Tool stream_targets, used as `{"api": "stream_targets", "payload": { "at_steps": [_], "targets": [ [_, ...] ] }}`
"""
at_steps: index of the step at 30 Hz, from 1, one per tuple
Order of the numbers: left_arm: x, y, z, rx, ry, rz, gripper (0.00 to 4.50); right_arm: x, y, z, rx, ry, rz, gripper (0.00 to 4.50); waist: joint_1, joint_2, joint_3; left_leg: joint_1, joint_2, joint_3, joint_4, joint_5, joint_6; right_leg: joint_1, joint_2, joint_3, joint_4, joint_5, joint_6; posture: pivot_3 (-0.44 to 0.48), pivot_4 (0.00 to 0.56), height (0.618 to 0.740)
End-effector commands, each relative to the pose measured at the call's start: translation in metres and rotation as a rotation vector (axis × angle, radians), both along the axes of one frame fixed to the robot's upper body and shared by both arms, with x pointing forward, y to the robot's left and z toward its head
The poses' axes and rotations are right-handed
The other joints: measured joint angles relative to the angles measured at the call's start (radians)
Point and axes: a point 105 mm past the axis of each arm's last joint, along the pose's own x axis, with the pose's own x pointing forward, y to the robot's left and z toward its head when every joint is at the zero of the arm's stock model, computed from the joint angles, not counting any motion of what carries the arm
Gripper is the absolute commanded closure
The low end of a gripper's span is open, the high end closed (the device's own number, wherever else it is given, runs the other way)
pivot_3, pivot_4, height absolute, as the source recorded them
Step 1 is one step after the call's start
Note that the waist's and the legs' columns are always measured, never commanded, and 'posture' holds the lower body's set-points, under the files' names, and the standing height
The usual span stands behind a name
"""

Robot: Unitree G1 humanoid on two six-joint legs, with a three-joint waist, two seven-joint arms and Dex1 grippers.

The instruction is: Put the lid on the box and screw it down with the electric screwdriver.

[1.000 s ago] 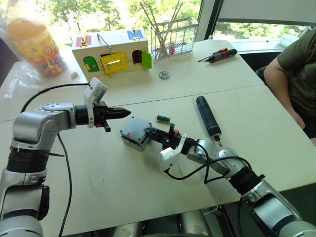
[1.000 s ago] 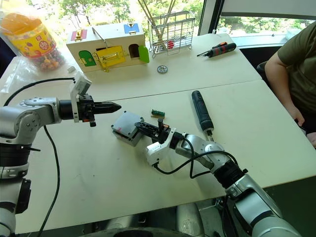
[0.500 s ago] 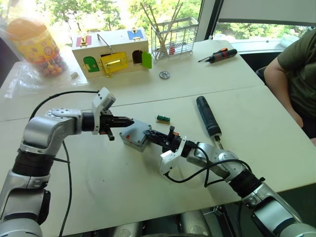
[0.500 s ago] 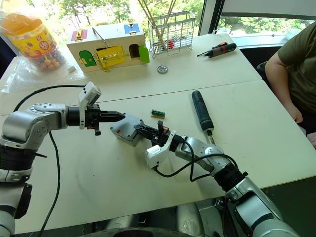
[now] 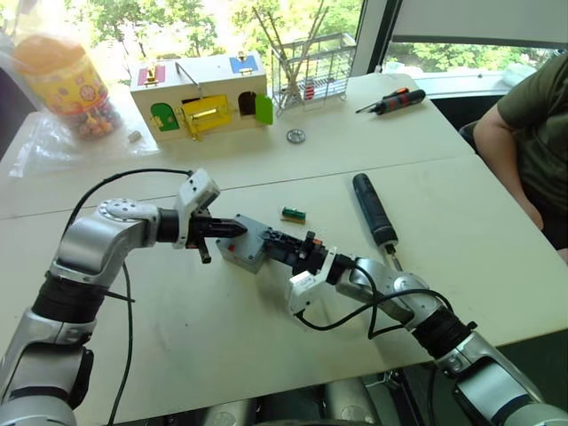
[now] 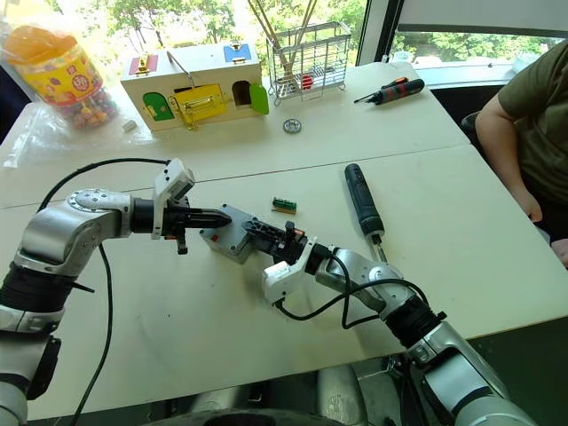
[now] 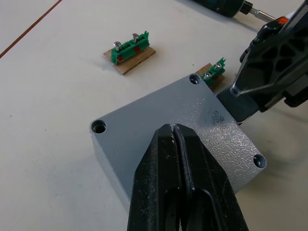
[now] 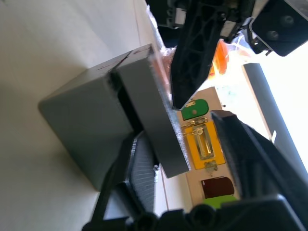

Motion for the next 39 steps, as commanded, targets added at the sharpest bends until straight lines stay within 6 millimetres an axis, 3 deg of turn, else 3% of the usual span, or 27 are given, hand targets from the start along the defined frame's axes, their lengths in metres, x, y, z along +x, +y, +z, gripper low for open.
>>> {"api": "stream_targets", "payload": {
  "at_steps": [1,2,13,27,30,33,37,39],
  "targets": [
    [-0.004,0.003,-0.026,0.065,0.06,0.006,4.5,-0.003,-0.004,-0.012,-0.038,0.028,-0.012,0.52,0.002,0.0,-0.001,0.005,0.0,0.0,-0.001,0.0,0.0,0.004,0.0,0.0,-0.001,0.0,0.0,0.0,0.15,0.74],
    [-0.004,0.003,-0.028,0.064,0.064,0.003,4.5,-0.003,-0.005,-0.011,-0.036,0.027,-0.014,0.23,0.003,0.0,-0.004,0.011,0.0,0.0,-0.004,0.0,0.0,0.01,0.0,0.0,-0.003,0.0,0.0,0.0,0.15,0.74],
    [-0.005,0.002,-0.054,0.115,0.083,-0.008,4.5,-0.014,-0.013,0.003,0.023,-0.01,0.001,0.23,0.032,-0.001,-0.01,0.014,0.0,0.0,-0.005,-0.001,0.001,0.011,0.0,0.002,-0.004,0.0,0.0,0.0,0.15,0.74],
    [-0.001,0.002,-0.067,0.152,0.089,0.022,4.5,-0.024,-0.026,0.003,-0.049,-0.004,0.033,0.23,0.044,0.0,-0.013,0.015,-0.001,-0.001,-0.005,-0.001,0.002,0.014,0.0,0.002,-0.011,0.0,0.0,0.0,0.15,0.74],
    [-0.001,-0.002,-0.068,0.148,0.086,0.019,4.5,-0.023,-0.023,0.007,-0.075,0.038,0.046,0.23,0.046,0.0,-0.014,0.022,0.001,-0.001,-0.006,-0.001,0.002,0.025,0.002,0.002,-0.015,-0.001,0.0,0.0,0.15,0.74],
    [0.001,-0.006,-0.061,0.11,0.07,0.024,4.5,-0.019,-0.023,0.017,-0.074,0.047,0.043,0.23,0.047,0.0,-0.014,0.031,0.001,-0.001,-0.011,-0.003,0.006,0.031,0.002,0.002,-0.019,-0.001,0.001,0.0,0.15,0.74],
    [0.004,-0.009,-0.031,-0.01,0.02,0.028,4.5,-0.022,-0.029,0.027,-0.024,0.085,0.037,0.23,0.048,0.0,-0.014,0.028,0.001,-0.002,-0.012,-0.001,0.002,0.027,0.002,0.002,-0.018,-0.001,0.001,0.0,0.15,0.74],
    [0.008,-0.001,-0.004,-0.108,-0.002,0.077,4.5,-0.026,-0.035,0.034,0.04,0.128,0.025,0.23,0.047,0.0,-0.014,0.028,0.002,-0.002,-0.012,-0.001,0.002,0.026,0.002,0.002,-0.018,-0.001,0.001,0.0,0.15,0.74]
  ]
}}
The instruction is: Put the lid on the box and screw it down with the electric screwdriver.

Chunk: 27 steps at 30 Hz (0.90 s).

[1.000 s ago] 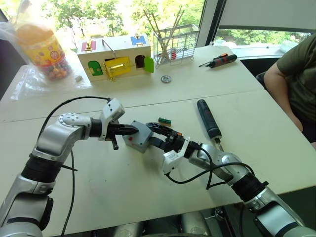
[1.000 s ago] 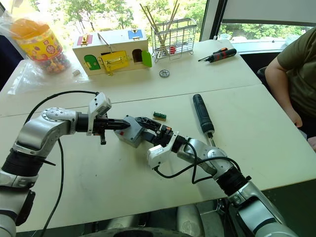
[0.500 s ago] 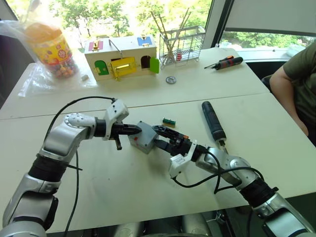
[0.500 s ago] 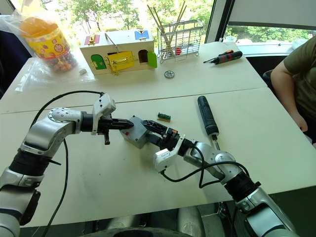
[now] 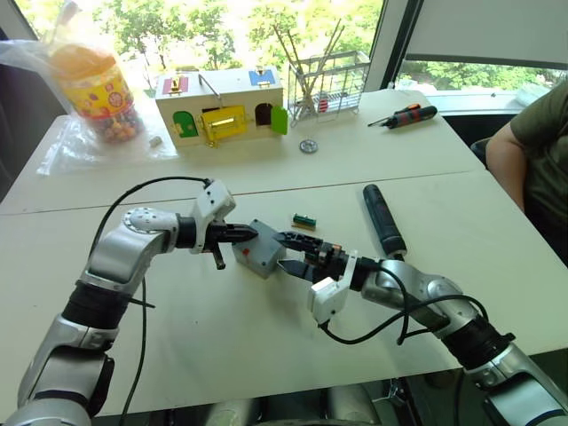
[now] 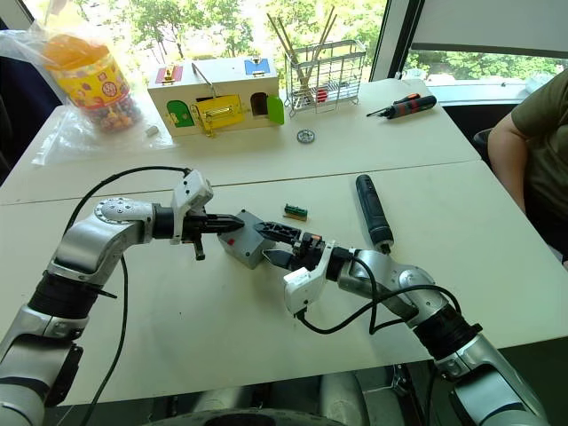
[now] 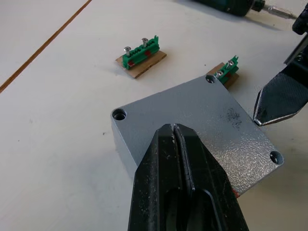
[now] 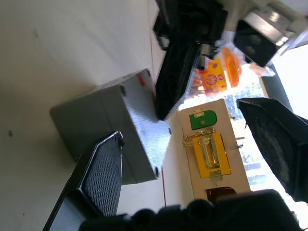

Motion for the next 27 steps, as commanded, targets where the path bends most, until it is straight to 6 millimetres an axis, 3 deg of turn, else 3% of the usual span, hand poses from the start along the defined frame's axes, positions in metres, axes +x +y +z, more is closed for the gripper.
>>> {"api": "stream_targets", "payload": {
  "at_steps": [1,2,5,8,10,13,18,27],
  "targets": [
    [0.002,0.018,0.027,-0.134,0.029,0.093,4.5,-0.008,-0.01,0.023,0.149,0.068,-0.018,0.23,-0.002,0.0,0.001,-0.001,0.0,0.0,0.0,0.0,0.0,0.0,0.0,0.0,0.0,0.0,0.0,0.0,0.15,0.74],
    [0.004,0.025,0.041,-0.184,0.001,0.115,4.5,-0.008,-0.013,0.028,0.201,0.107,-0.031,0.23,-0.003,-0.001,0.002,-0.003,0.0,0.0,0.0,0.0,0.0,0.0,0.0,0.0,0.0,0.0,0.0,0.0,0.15,0.74],
    [0.007,0.049,0.067,-0.238,-0.064,0.192,4.5,-0.004,-0.024,0.046,0.444,0.327,-0.089,1.04,-0.017,-0.003,0.004,-0.008,0.002,0.0,0.0,0.001,-0.002,-0.005,0.001,0.0,0.002,0.0,0.0,0.0,0.15,0.74],
    [0.007,0.067,0.064,-0.206,-0.075,0.254,4.5,0.004,-0.029,0.053,0.633,0.612,-0.127,2.01,-0.024,-0.002,0.005,-0.009,0.002,-0.001,-0.001,0.001,-0.002,-0.006,0.001,0.0,0.001,0.0,0.0,0.0,0.15,0.74],
    [0.007,0.073,0.055,-0.184,-0.062,0.28,4.5,0.005,-0.029,0.048,0.668,0.743,-0.143,2.9,-0.02,-0.002,0.005,-0.009,0.002,-0.001,-0.002,0.001,-0.002,-0.006,0.001,0.0,0.0,0.0,0.0,0.0,0.15,0.74],
    [0.011,0.076,0.032,-0.131,-0.042,0.312,4.5,0.008,-0.022,0.026,0.695,1.077,-0.216,4.44,-0.015,-0.002,0.005,-0.009,0.002,-0.001,-0.002,0.001,-0.001,-0.006,0.001,0.0,0.0,0.0,0.0,0.0,0.15,0.74],
    [0.017,0.06,0.0,-0.058,-0.018,0.293,4.5,-0.019,0.002,-0.002,0.506,1.361,-0.238,4.48,-0.003,-0.002,0.005,-0.014,0.001,-0.002,0.0,0.001,-0.001,-0.009,-0.001,0.0,0.0,0.0,0.0,0.0,0.15,0.74],
    [0.01,0.035,-0.015,-0.055,0.016,0.218,4.5,-0.008,0.013,-0.019,0.449,1.406,-0.355,4.48,-0.005,-0.002,0.005,-0.018,0.001,-0.001,0.0,0.001,-0.002,-0.016,-0.002,0.0,0.002,0.0,0.0,0.0,0.15,0.74]
  ]
}}
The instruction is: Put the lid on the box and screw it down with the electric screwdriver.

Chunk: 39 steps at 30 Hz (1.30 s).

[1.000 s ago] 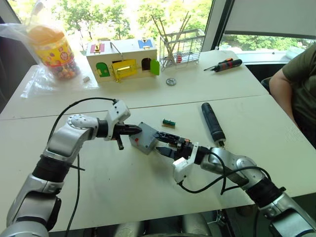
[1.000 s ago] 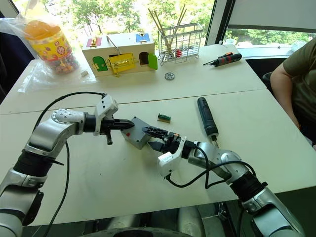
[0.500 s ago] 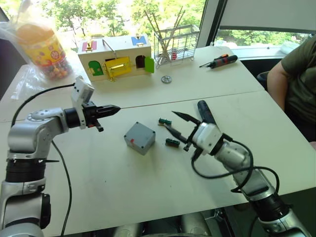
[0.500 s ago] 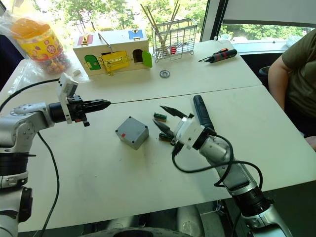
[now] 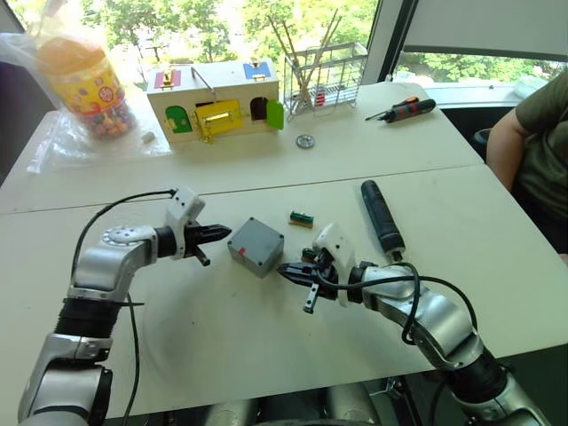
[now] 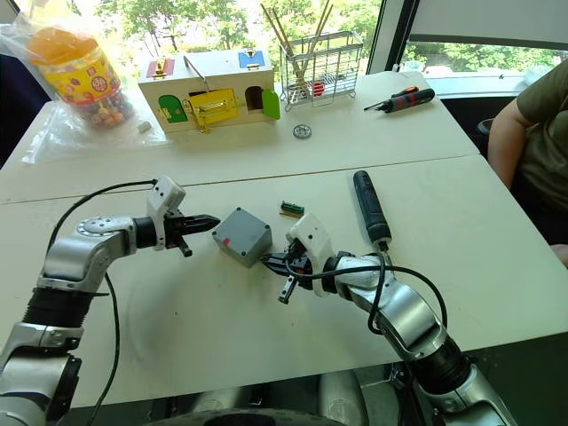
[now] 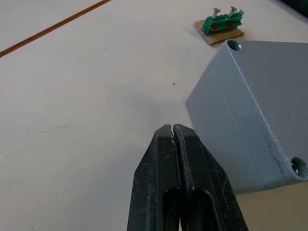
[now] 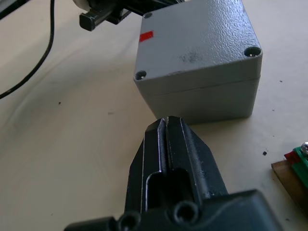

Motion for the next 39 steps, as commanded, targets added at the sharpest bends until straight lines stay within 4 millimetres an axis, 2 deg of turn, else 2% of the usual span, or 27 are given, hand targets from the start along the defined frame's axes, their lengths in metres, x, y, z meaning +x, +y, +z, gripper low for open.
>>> {"api": "stream_targets", "payload": {
  "at_steps": [1,7,16,22,25,28,33,37,39],
  "targets": [
    [-0.006,-0.006,0.009,0.002,-0.029,-0.037,4.5,0.008,0.006,0.006,-0.007,-0.046,-0.019,4.48,-0.003,0.0,0.0,0.0,0.0,0.0,0.0,0.0,0.0,0.0,0.0,0.0,0.0,0.0,0.0,0.0,0.15,0.74],
    [-0.027,-0.003,0.004,-0.003,0.022,-0.059,4.5,0.021,0.024,0.01,-0.012,-0.16,0.031,4.48,-0.018,0.0,0.0,0.0,0.0,0.0,-0.001,0.0,0.0,0.0,0.0,0.0,0.0,0.0,0.0,0.0,0.15,0.74],
    [-0.058,-0.003,0.006,-0.038,0.094,-0.07,4.5,0.034,0.04,0.003,-0.013,-0.168,0.073,4.48,-0.018,0.0,0.0,0.0,0.0,0.001,-0.001,0.0,0.0,-0.003,0.001,0.0,0.0,0.0,0.0,0.0,0.15,0.74],
    [-0.058,-0.001,0.007,-0.035,0.088,-0.045,4.5,0.034,0.044,0.0,-0.02,-0.161,0.112,4.48,-0.015,0.001,0.0,0.0,0.0,0.001,-0.001,0.0,0.0,-0.004,0.0,0.0,0.0,0.0,0.0,0.0,0.15,0.74],
    [-0.054,0.005,0.009,-0.025,0.076,-0.017,4.5,0.036,0.041,0.001,-0.021,-0.158,0.109,4.48,-0.016,0.001,0.0,0.0,0.0,0.001,-0.001,0.0,0.0,-0.004,0.0,0.0,0.0,0.0,0.0,0.0,0.15,0.74],
    [-0.046,0.019,0.014,-0.002,0.047,0.028,4.5,0.038,0.033,0.011,-0.003,-0.153,0.073,4.48,-0.016,0.001,0.0,0.0,0.0,0.001,-0.001,0.0,0.0,-0.004,0.001,0.0,0.0,0.0,0.0,0.0,0.15,0.74],
    [-0.045,0.03,0.023,0.026,0.044,0.006,4.5,0.034,0.023,0.02,0.001,-0.135,0.078,4.48,-0.017,0.001,0.001,0.0,0.0,0.001,-0.002,0.0,0.0,-0.004,0.0,0.0,0.0,0.0,0.0,0.0,0.15,0.74],
    [-0.045,0.042,0.035,0.069,0.034,-0.033,4.5,0.034,0.005,0.041,0.026,-0.129,0.05,4.48,-0.015,0.002,0.001,0.0,0.0,0.001,-0.002,0.0,0.0,-0.004,0.0,0.0,-0.001,0.0,0.0,0.0,0.15,0.74],
    [-0.046,0.04,0.045,0.061,0.019,-0.067,4.5,0.032,-0.006,0.048,0.024,-0.119,0.043,4.48,-0.01,0.002,0.001,0.0,0.0,0.0,-0.002,0.0,0.0,-0.004,0.0,0.0,-0.001,0.0,0.0,0.0,0.15,0.74]
  ]
}}
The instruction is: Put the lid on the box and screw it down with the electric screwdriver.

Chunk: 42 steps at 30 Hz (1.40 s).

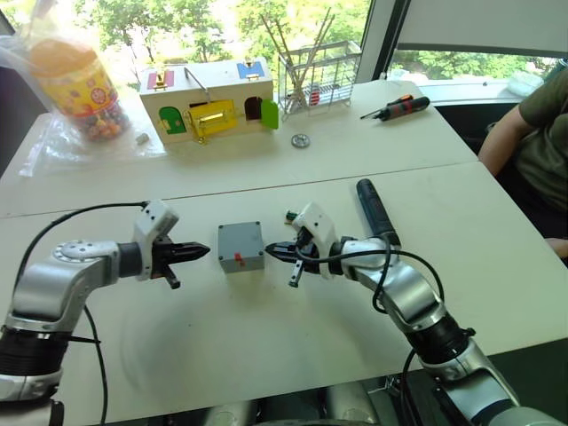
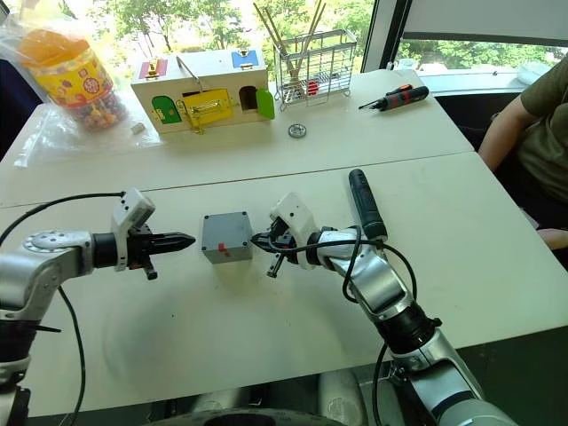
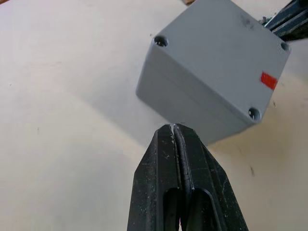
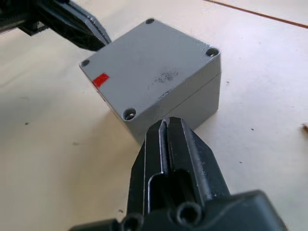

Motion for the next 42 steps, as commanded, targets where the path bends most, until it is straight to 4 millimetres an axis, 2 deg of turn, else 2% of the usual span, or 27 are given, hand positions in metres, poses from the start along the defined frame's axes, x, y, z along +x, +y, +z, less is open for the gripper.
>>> {"api": "stream_targets", "payload": {
  "at_steps": [1,6,8,10,14,16,17,18,22,25,28,32,42],
  "targets": [
    [0.0,-0.006,0.028,-0.027,-0.076,-0.075,4.5,-0.007,-0.015,0.029,0.03,-0.039,0.014,4.48,0.004,0.0,0.0,0.0,0.0,0.0,0.0,0.0,0.0,0.0,0.0,0.0,-0.001,0.0,0.0,0.0,0.15,0.74],
    [-0.006,-0.044,0.051,-0.1,-0.144,-0.209,4.5,-0.015,-0.061,0.045,0.05,-0.021,-0.064,4.48,0.008,0.0,0.001,-0.001,-0.001,0.0,0.001,-0.001,0.002,0.004,-0.002,0.0,-0.002,0.0,0.0,0.0,0.15,0.74],
    [-0.011,-0.056,0.052,-0.107,-0.159,-0.268,4.5,-0.009,-0.081,0.047,0.08,-0.011,-0.159,3.96,0.002,0.0,0.001,-0.001,0.0,0.0,0.0,-0.001,0.002,0.005,-0.002,0.0,-0.001,0.0,0.0,0.0,0.15,0.74],
    [-0.014,-0.062,0.053,-0.112,-0.157,-0.286,4.5,-0.01,-0.09,0.048,0.062,-0.013,-0.179,3.14,-0.004,0.001,0.002,-0.001,0.0,0.0,0.0,-0.001,0.002,0.004,-0.002,0.001,-0.001,0.0,0.0,0.0,0.15,0.74],
    [-0.03,-0.079,0.054,-0.139,-0.148,-0.359,4.5,-0.018,-0.098,0.046,0.11,0.018,-0.152,1.03,-0.003,0.002,0.003,-0.001,0.001,0.001,-0.001,-0.001,0.002,0.003,-0.001,0.001,-0.001,0.0,0.0,0.0,0.15,0.74],
    [-0.033,-0.079,0.058,-0.164,-0.135,-0.349,4.5,-0.023,-0.093,0.049,0.166,0.036,-0.127,0.21,-0.002,0.001,0.003,-0.001,0.001,0.001,-0.001,-0.001,0.001,0.004,-0.002,0.002,-0.001,0.0,0.0,0.0,0.15,0.74],
    [-0.035,-0.081,0.06,-0.164,-0.137,-0.358,4.5,-0.025,-0.092,0.048,0.165,0.034,-0.109,0.03,-0.001,0.001,0.003,-0.001,0.001,0.001,-0.001,-0.001,0.002,0.004,-0.002,0.002,-0.001,0.0,0.0,0.0,0.15,0.74],
    [-0.037,-0.079,0.06,-0.16,-0.139,-0.363,4.5,-0.027,-0.089,0.045,0.158,0.029,-0.095,0.03,0.0,0.001,0.003,-0.001,0.001,0.001,0.0,-0.001,0.002,0.004,-0.002,0.002,-0.001,0.0,0.0,0.0,0.15,0.74],
    [-0.049,-0.082,0.036,-0.026,-0.101,-0.402,4.5,-0.029,-0.078,0.02,0.097,0.031,-0.044,0.03,0.0,0.002,0.003,-0.001,0.001,0.001,0.0,-0.001,0.002,0.004,-0.002,0.002,-0.001,0.0,0.0,0.0,0.15,0.74],
    [-0.052,-0.081,0.027,0.012,-0.096,-0.413,4.5,-0.027,-0.071,0.008,0.095,0.039,-0.04,0.03,0.0,0.002,0.003,-0.001,0.001,0.001,0.0,0.0,0.001,0.004,-0.002,0.002,-0.001,0.0,0.0,0.0,0.15,0.74],
    [-0.056,-0.082,0.026,-0.005,-0.08,-0.422,4.5,-0.023,-0.067,0.0,0.099,0.035,-0.052,0.71,0.003,0.002,0.004,-0.001,0.001,0.001,0.0,-0.001,0.001,0.004,-0.002,0.002,-0.001,0.0,0.0,0.0,0.15,0.74],
    [-0.052,-0.082,0.021,0.029,-0.095,-0.42,4.5,-0.015,-0.068,-0.009,0.077,0.012,-0.085,2.18,0.003,0.002,0.004,-0.001,0.0,0.001,0.0,0.0,0.001,0.004,-0.001,0.002,-0.001,0.0,0.0,0.0,0.15,0.74],
    [-0.049,-0.083,0.013,0.038,-0.094,-0.421,4.5,-0.007,-0.07,-0.017,0.051,-0.019,-0.102,2.18,0.001,0.002,0.004,-0.001,0.0,0.001,0.0,0.0,0.001,0.004,-0.001,0.001,-0.001,0.0,0.0,0.0,0.15,0.74]
  ]
}}
